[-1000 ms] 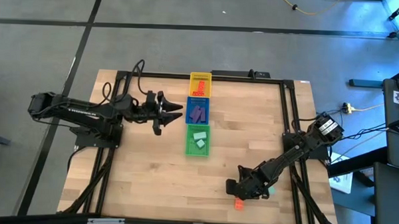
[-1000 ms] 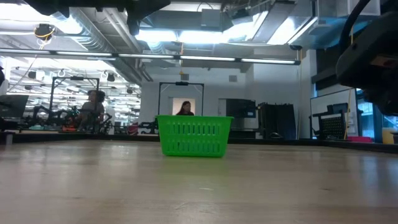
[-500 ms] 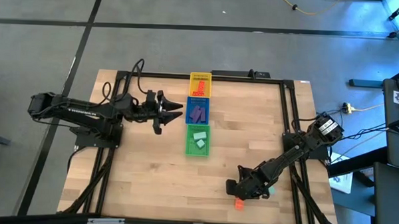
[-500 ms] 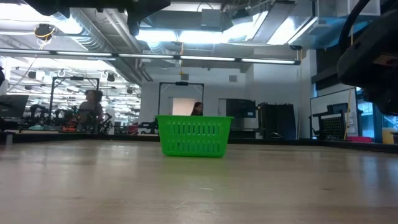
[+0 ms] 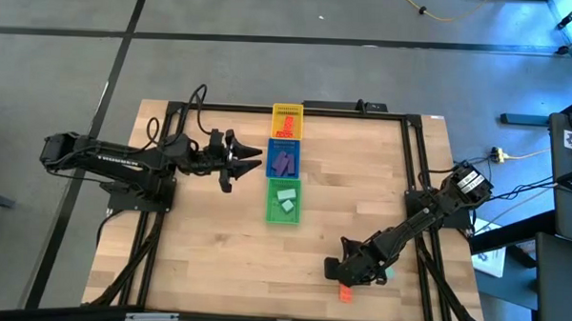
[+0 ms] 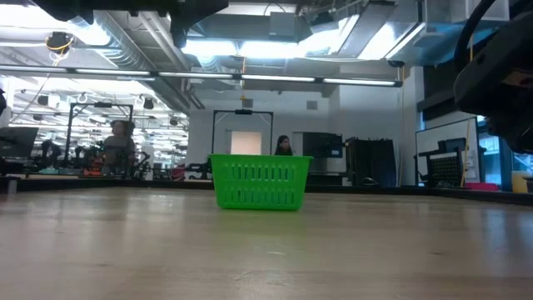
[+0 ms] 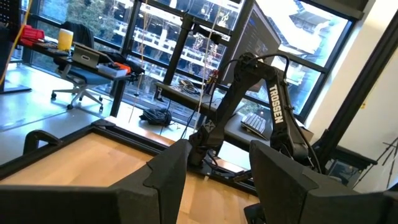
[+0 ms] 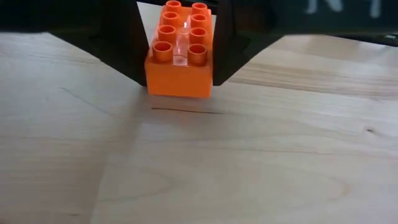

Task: Sort & place blocks by color
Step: Put the orange game piece into the yellow basket

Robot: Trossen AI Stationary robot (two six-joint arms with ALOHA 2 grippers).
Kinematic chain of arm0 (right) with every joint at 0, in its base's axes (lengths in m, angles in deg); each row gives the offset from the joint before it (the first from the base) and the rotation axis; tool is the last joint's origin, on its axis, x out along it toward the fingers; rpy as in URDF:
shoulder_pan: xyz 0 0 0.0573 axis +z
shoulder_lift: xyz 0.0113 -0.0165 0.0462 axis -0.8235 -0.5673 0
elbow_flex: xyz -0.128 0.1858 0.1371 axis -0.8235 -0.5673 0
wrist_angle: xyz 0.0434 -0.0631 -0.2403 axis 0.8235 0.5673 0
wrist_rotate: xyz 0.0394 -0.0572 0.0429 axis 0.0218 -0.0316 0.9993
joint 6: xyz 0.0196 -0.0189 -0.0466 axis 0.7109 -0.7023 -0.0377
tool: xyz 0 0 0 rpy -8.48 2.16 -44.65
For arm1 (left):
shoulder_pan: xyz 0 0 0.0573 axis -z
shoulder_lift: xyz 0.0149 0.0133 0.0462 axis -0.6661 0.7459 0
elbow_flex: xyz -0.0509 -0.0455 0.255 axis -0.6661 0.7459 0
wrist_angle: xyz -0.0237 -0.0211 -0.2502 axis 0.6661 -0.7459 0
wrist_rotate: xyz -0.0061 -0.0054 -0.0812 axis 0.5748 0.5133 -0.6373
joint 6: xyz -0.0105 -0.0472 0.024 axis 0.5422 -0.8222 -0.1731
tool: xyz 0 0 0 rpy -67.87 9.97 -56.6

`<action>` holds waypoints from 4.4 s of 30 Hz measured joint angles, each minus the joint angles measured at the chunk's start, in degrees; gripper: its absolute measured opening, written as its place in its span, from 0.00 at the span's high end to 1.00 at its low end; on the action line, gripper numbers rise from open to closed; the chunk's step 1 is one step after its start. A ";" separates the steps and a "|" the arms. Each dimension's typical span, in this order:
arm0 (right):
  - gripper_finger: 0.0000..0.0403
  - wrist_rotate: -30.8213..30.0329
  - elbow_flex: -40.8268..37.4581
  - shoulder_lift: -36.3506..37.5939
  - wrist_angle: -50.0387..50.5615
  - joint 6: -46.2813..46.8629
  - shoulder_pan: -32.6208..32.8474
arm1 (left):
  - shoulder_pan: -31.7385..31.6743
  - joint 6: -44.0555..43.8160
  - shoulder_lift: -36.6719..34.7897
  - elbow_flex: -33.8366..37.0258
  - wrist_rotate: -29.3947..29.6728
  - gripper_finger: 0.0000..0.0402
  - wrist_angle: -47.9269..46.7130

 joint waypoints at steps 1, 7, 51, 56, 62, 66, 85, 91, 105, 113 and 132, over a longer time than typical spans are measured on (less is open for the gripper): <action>0.64 -0.04 0.00 0.00 0.00 -0.13 0.00 | 0.00 0.00 0.00 0.00 0.00 0.59 0.02; 0.64 -0.39 -0.03 0.40 0.28 -4.84 0.00 | 0.00 0.00 0.00 0.00 0.00 0.59 0.00; 0.64 5.96 -0.09 31.39 -31.02 -97.72 -45.38 | 1.05 -0.53 0.02 0.00 0.29 0.59 5.40; 0.64 7.64 -0.11 31.39 -29.99 -97.68 -45.83 | 1.05 -0.55 0.02 0.00 0.68 0.59 5.38; 0.64 7.68 -0.11 31.39 -30.10 -97.59 -45.81 | 1.01 -0.57 0.02 0.00 0.68 0.59 5.38; 0.64 7.66 -0.11 31.39 -30.10 -97.59 -45.83 | 1.01 -0.57 0.02 0.00 0.69 0.59 5.38; 0.64 2.55 0.46 30.41 -28.87 -97.18 -46.10 | 0.96 -3.15 0.02 0.00 1.33 0.59 10.76; 0.64 0.79 11.53 22.17 -16.28 -103.48 -50.89 | 0.96 -3.10 -0.10 0.00 1.81 0.59 15.62; 0.64 -16.25 30.32 -7.51 -6.38 -109.14 -65.81 | 0.96 -1.51 -0.42 0.00 2.11 0.59 15.67; 0.63 -12.40 30.64 -14.63 -6.62 -104.61 -68.13 | 0.98 -1.51 -0.42 0.00 3.30 0.59 15.67; 0.52 -12.34 30.69 -12.03 -7.25 -106.19 -68.79 | 0.97 -1.49 -0.42 0.00 3.29 0.59 15.65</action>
